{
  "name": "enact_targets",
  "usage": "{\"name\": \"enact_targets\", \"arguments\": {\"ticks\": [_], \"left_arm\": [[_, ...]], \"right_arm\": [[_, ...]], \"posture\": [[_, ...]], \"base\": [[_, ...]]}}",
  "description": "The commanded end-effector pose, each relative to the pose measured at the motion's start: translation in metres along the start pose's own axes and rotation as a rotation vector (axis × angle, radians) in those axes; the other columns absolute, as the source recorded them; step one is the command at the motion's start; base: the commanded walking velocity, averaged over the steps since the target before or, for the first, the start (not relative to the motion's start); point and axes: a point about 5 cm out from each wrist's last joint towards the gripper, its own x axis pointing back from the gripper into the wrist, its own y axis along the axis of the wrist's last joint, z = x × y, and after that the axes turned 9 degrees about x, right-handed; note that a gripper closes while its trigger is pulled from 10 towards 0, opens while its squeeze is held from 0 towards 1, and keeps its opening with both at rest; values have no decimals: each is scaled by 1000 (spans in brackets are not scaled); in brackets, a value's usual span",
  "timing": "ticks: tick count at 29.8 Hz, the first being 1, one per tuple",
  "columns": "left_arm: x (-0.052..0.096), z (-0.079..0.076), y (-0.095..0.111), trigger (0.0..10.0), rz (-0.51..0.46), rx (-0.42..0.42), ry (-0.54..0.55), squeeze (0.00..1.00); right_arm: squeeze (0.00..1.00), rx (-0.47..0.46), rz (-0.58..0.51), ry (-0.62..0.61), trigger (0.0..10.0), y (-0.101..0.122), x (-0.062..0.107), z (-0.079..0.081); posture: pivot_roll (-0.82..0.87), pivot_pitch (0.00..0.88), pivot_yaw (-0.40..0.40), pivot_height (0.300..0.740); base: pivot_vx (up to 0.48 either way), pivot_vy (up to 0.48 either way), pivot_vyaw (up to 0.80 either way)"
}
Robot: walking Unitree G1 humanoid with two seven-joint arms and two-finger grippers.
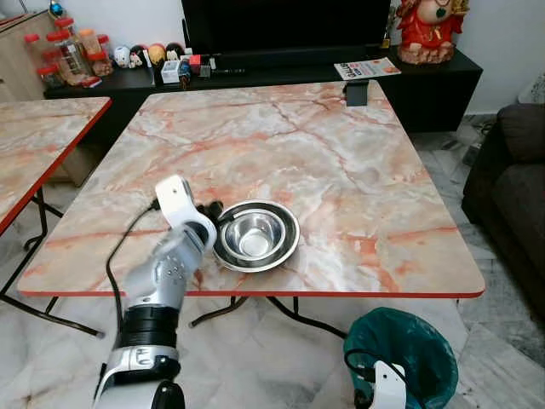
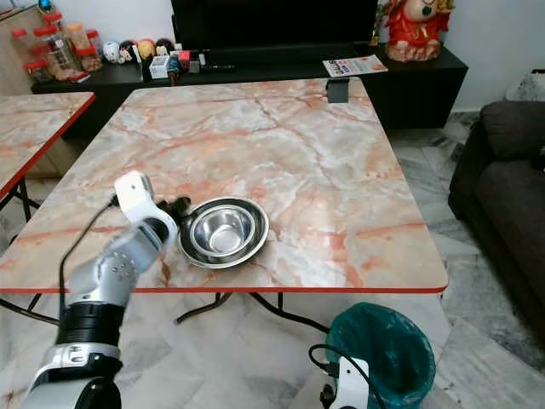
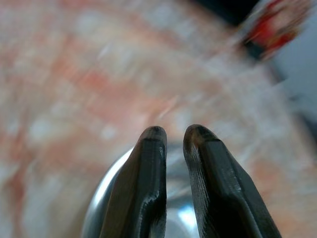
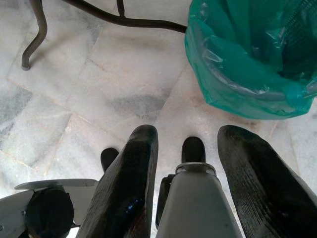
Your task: Setting the table
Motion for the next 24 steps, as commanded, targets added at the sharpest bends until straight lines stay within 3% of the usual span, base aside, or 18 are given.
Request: {"name": "enact_targets", "arguments": {"ticks": [1, 3, 5, 8, 9, 10, 11, 12, 16, 17, 19, 20, 22, 23, 24], "left_arm": [[3, -9, 18, 10000, -45, -3, -61, 0], [7, -9, 33, 10000, -111, -15, -79, 0], [14, 0, 57, 10000, -256, -101, -70, 0], [20, 14, 68, 10000, -332, -182, -13, 0], [24, 27, 72, 10000, -359, -228, 43, 0], [33, 50, 77, 10000, -392, -322, 149, 0], [33, 50, 77, 10000, -392, -322, 149, 0], [39, 62, 80, 10000, -412, -334, 195, 0], [67, 105, 90, 10000, -468, -530, 411, 0], [67, 105, 90, 10000, -468, -530, 411, 0], [100, 138, 99, 10000, -584, -624, 601, 0], [100, 138, 99, 10000, -584, -624, 601, 0], [119, 158, 99, 10000, -620, -614, 730, 0], [119, 158, 99, 10000, -620, -614, 730, 0], [129, 172, 95, 10000, -592, -650, 806, 0]], "right_arm": [[0, -5, -2, 0, 10000, 0, 0, 2], [0, -3, -3, 1, 10000, 1, 0, 2], [0, 0, -5, 3, 10000, 2, 0, 2], [0, 3, -9, 5, 10000, 2, 0, 2], [0, 5, -10, 5, 10000, 2, 0, 2], [0, 3, -13, 6, 10000, 3, 0, 2], [0, 3, -13, 6, 10000, 3, 0, 2], [0, 2, -16, 5, 10000, 4, -1, 1], [0, 4, -23, 3, 10000, 5, -1, -1], [0, 4, -23, 3, 10000, 5, -1, -1], [0, 14, -25, 6, 10000, 6, -1, -2], [0, 14, -25, 6, 10000, 6, -1, -2], [0, 21, -25, 9, 10000, 7, -1, -2], [0, 21, -25, 9, 10000, 7, -1, -2], [0, 23, -26, 11, 10000, 7, -1, -2]], "posture": [[82, 2, 88, 740], [81, 1, 87, 740], [82, 0, 87, 740], [82, 0, 87, 740], [79, 0, 84, 740], [77, 0, 82, 740], [77, 0, 82, 740], [77, 0, 82, 740], [75, 0, 80, 740], [75, 0, 80, 740], [91, 0, 66, 740], [91, 0, 66, 740], [96, 0, 64, 740], [96, 0, 64, 740], [98, 0, 62, 740]], "base": [[0, 0, 0], [0, 0, 0], [0, 0, 0], [0, 0, 0], [0, 0, 0], [0, 0, 0], [0, 0, 0], [0, 0, 0], [0, 0, 0], [0, 0, 0], [0, 0, 0], [0, 0, 0], [0, 0, 0], [0, 0, 0], [0, 0, 0]]}}
